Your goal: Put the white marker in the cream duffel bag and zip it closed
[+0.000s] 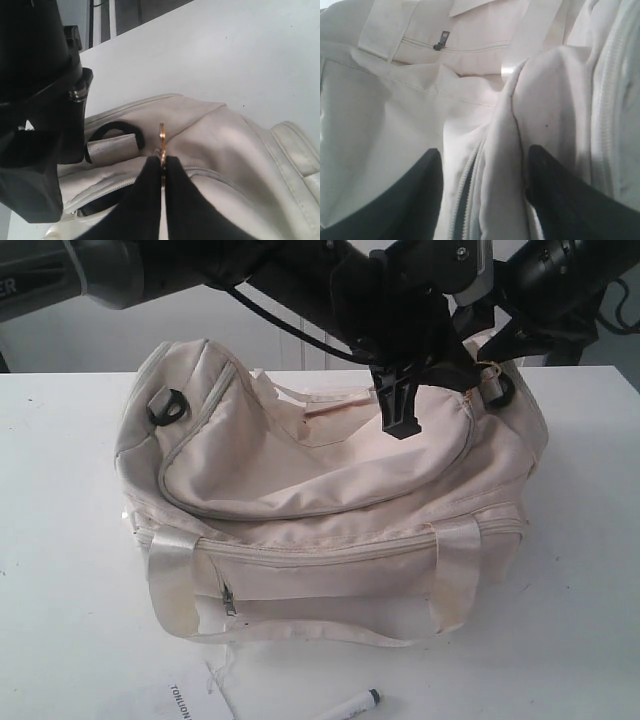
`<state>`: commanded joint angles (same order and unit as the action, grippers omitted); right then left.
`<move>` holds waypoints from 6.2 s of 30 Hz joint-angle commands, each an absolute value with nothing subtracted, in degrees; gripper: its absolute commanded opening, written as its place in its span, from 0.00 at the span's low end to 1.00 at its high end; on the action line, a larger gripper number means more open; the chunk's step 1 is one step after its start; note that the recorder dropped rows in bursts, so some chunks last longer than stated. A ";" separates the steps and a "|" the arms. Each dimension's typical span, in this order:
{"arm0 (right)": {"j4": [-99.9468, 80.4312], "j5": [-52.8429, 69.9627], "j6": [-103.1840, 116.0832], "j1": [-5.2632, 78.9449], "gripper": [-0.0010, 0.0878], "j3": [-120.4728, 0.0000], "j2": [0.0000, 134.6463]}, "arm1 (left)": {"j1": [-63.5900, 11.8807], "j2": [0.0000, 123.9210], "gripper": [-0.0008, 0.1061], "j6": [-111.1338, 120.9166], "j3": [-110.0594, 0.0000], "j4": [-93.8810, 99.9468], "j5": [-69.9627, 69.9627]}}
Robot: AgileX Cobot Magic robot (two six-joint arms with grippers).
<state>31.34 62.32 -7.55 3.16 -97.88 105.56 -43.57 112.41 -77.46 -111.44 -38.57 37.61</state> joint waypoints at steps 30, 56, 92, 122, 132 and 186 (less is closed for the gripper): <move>28.46 66.52 -8.86 6.26 0.58 -97.57 109.57 | -43.57 112.41 0.01 -78.39 -111.44 -38.57 37.50; 31.42 61.25 -7.11 5.95 0.01 -97.57 108.64 | -43.57 112.41 0.01 -76.26 -111.44 -38.57 40.43; 32.81 58.52 -6.36 5.68 0.01 -97.57 108.64 | -43.57 114.01 0.01 -61.46 -111.44 -38.38 61.34; 32.81 58.06 -7.06 5.68 0.01 -97.57 108.64 | -43.57 114.38 0.01 -52.22 -111.44 -33.65 69.96; 32.81 57.80 -7.06 5.68 0.01 -97.57 108.64 | -43.57 114.38 0.01 -49.65 -111.44 -24.76 69.96; 40.48 61.63 -4.02 0.49 0.01 -97.57 108.64 | -43.57 114.38 0.01 -26.75 -111.34 -14.07 69.96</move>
<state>40.48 61.63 -4.02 0.49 -97.57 108.64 -43.57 114.38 -26.75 -111.34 -14.07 69.96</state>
